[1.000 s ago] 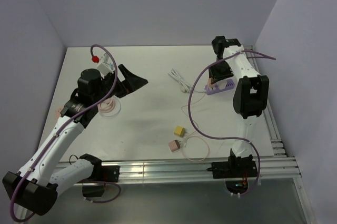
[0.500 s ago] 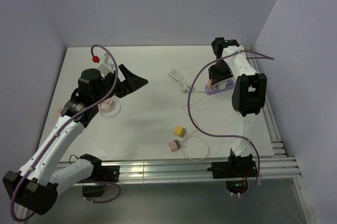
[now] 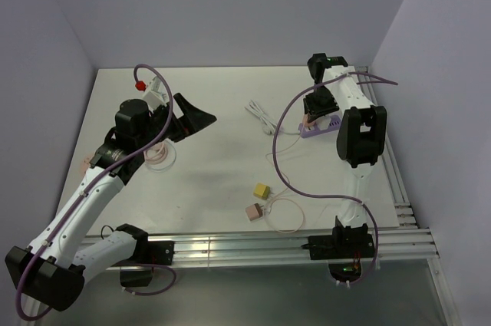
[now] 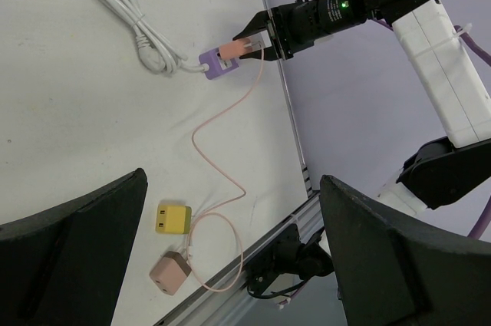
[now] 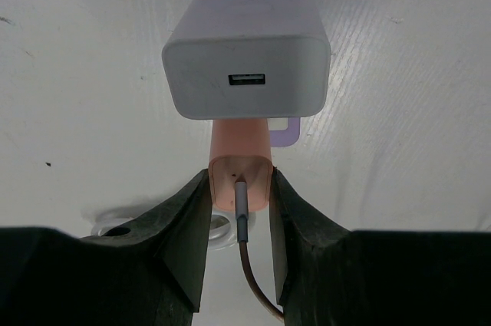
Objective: Insert the plug
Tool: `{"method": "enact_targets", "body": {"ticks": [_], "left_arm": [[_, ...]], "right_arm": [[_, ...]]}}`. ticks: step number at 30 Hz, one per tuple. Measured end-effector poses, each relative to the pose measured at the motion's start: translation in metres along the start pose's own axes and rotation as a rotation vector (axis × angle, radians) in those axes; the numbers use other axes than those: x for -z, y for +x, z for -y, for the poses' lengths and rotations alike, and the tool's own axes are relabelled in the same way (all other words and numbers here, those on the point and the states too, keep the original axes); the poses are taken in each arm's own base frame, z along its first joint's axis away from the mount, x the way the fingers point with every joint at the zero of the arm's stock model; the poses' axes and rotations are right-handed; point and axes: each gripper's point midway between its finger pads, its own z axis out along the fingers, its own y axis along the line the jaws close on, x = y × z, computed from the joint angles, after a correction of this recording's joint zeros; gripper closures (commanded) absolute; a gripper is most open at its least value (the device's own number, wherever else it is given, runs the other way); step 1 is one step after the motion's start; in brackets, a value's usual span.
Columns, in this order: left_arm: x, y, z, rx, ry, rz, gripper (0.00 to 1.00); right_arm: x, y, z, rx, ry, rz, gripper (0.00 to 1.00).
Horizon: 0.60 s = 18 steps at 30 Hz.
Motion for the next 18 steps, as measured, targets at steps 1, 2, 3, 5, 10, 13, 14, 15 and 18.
{"method": "enact_targets", "body": {"ticks": [1, 2, 3, 5, 10, 13, 14, 15, 18], "left_arm": [[0.0, 0.0, 0.0, 0.0, 0.0, 0.0, 0.0], [0.0, 0.0, 0.0, 0.0, 0.0, 0.0, 0.0], [0.0, 0.0, 0.0, 0.001, 0.0, 0.0, 0.01], [0.0, 0.0, 0.0, 0.001, 0.001, -0.001, 0.01], [0.0, 0.001, 0.001, 0.001, 0.004, -0.005, 0.01], [0.0, 0.001, 0.001, 0.001, 0.004, -0.005, 0.01], [0.0, 0.001, 0.001, 0.001, 0.003, -0.006, 0.0], [0.0, 0.001, 0.001, 0.001, 0.003, -0.006, 0.01], [0.0, 0.001, 0.001, 0.001, 0.003, -0.006, 0.0]], "right_arm": [[0.0, 0.0, 0.0, 0.001, 0.0, 0.0, 1.0], [0.0, 0.0, 0.0, 0.002, 0.001, 0.0, 1.0], [0.0, 0.0, 0.0, 0.003, 0.001, 0.0, 1.0], [-0.002, 0.0, 0.0, 0.003, 0.005, -0.001, 1.0], [-0.015, -0.001, 0.0, 0.002, 0.031, 0.0, 1.0], [-0.016, -0.001, 0.0, 0.001, 0.034, -0.01, 1.0], [-0.016, -0.001, 0.0, 0.001, 0.034, -0.01, 1.0], [-0.016, -0.001, 0.0, 0.001, 0.034, -0.009, 1.0], [-0.017, -0.001, 0.0, -0.001, 0.034, -0.009, 1.0]]}}
